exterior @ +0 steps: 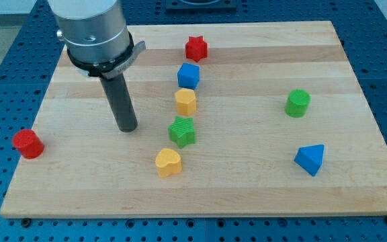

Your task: Slide the red circle closer to the yellow heart

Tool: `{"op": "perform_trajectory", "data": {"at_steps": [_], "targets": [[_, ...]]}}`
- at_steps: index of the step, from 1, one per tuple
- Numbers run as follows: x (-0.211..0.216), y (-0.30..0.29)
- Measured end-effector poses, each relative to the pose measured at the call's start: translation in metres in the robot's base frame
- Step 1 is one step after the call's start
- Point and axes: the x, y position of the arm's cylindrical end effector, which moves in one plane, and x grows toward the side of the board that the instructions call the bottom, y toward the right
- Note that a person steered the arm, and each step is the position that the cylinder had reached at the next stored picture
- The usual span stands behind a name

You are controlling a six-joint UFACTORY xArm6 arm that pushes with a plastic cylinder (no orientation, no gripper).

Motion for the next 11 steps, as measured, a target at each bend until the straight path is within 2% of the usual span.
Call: {"op": "perform_trajectory", "data": {"at_steps": [1, 3, 5, 6, 7, 8, 9, 11], "targets": [[-0.06, -0.018], [-0.05, -0.17], [0.016, -0.167], [0.015, -0.171], [0.064, -0.153], [0.075, -0.126], [0.075, -0.17], [0.123, -0.106]]}}
